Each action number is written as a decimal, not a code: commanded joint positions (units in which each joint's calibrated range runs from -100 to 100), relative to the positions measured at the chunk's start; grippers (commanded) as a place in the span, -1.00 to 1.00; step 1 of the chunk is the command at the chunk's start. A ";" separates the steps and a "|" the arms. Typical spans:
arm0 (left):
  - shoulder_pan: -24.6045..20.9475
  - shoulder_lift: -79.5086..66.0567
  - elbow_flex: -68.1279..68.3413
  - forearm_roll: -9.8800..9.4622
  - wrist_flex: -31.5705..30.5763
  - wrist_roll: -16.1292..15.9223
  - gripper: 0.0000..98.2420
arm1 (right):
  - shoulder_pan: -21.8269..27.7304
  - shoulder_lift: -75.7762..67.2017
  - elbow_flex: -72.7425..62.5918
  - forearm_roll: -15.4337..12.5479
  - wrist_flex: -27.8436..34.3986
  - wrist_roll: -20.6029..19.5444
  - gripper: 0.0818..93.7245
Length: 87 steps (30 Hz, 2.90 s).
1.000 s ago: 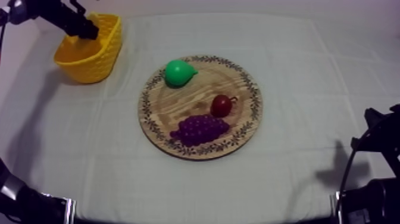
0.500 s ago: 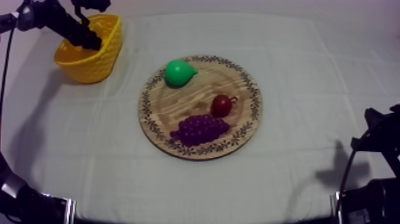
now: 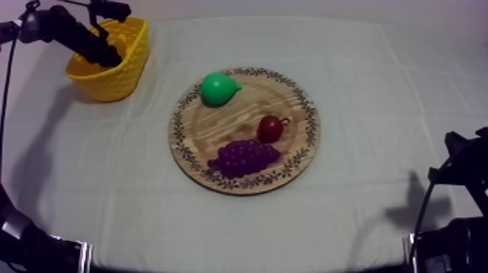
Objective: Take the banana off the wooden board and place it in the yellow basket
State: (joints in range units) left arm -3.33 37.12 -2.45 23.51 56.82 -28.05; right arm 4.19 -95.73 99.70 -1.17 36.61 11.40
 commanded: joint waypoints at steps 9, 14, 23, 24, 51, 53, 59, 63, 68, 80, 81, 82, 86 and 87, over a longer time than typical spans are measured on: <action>-0.02 -0.43 1.75 1.18 -1.34 -0.65 0.24 | 0.02 -0.02 -0.03 0.02 0.00 0.00 -1.00; 0.29 -0.66 2.47 1.62 -1.63 -1.61 0.58 | 0.02 -0.02 -0.03 0.02 0.00 0.00 -1.00; 1.01 -3.26 2.29 0.36 -2.28 -0.33 0.53 | 0.02 -0.02 -0.03 0.02 0.00 0.00 -1.00; 1.06 -3.79 2.04 -0.01 -2.22 0.06 0.52 | 0.02 -0.02 -0.03 0.02 0.00 0.00 -1.00; 0.50 -41.33 21.90 -7.78 -3.10 9.25 0.26 | 0.02 -0.02 -0.03 0.02 0.00 0.00 -1.00; 0.22 -46.48 25.94 -8.31 -3.20 10.02 0.23 | 0.02 -0.02 -0.03 0.02 0.00 0.00 -1.00; -0.76 -61.07 38.25 -8.82 -4.41 11.64 0.03 | 0.02 -0.02 -0.03 0.02 0.00 0.00 -1.00; -1.71 -69.55 46.74 -8.87 -5.72 12.62 -0.11 | 0.02 -0.02 -0.03 0.02 0.00 0.00 -1.00; -3.14 -79.42 56.83 -8.88 -6.87 13.30 -0.22 | 0.02 -0.02 -0.03 0.02 0.00 0.00 -1.00; -1.86 -99.90 77.68 -8.61 -11.74 16.10 -0.50 | 0.02 -0.02 -0.03 0.02 0.00 0.00 -1.00; -1.75 -101.40 79.05 -8.59 -11.90 16.25 -0.52 | 0.02 -0.02 -0.03 0.02 0.00 0.00 -1.00; -1.63 -102.81 80.38 -8.59 -12.01 16.46 -0.54 | 0.02 -0.02 -0.03 0.02 0.00 0.00 -1.00; -0.76 -107.39 85.14 -8.81 -12.58 17.47 -0.62 | 0.02 -0.02 -0.03 0.02 0.00 0.00 -1.00; -0.52 -108.27 86.18 -8.83 -12.80 17.68 -0.63 | 0.02 -0.02 -0.03 0.02 0.00 0.00 -1.00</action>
State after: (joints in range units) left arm -4.00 -69.07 81.66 14.70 44.16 -10.53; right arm 4.19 -95.73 99.70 -1.17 36.61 11.41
